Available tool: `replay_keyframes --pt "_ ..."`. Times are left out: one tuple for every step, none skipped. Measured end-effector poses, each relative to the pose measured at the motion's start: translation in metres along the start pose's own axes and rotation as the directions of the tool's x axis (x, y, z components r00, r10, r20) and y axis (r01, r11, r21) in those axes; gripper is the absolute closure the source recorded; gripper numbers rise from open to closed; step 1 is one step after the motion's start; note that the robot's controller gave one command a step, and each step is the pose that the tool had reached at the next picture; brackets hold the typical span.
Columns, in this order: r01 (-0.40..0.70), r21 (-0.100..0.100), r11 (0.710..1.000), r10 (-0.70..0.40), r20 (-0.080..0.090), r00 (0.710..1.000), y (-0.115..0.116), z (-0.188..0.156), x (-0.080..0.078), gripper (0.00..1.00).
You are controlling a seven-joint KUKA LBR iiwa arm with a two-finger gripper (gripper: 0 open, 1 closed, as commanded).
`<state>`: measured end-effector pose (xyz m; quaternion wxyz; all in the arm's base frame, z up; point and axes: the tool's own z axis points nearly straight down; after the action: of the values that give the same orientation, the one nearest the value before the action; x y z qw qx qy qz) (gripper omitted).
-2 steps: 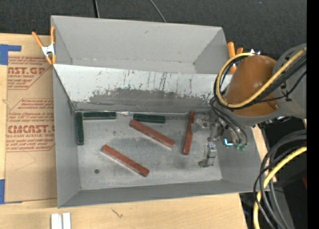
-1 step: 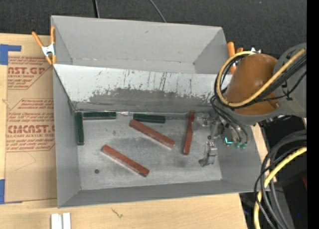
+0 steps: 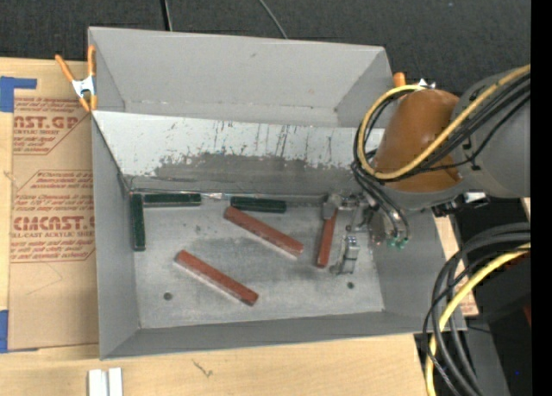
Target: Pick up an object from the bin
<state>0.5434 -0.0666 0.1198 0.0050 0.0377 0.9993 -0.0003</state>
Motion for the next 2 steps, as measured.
replay_keyframes --pt "-0.188 0.001 0.982 0.188 -0.011 0.982 0.0118 0.0504 0.0048 1.0" --pt "-0.188 0.002 0.982 0.188 -0.011 0.982 0.0116 0.0503 0.0047 0.0"
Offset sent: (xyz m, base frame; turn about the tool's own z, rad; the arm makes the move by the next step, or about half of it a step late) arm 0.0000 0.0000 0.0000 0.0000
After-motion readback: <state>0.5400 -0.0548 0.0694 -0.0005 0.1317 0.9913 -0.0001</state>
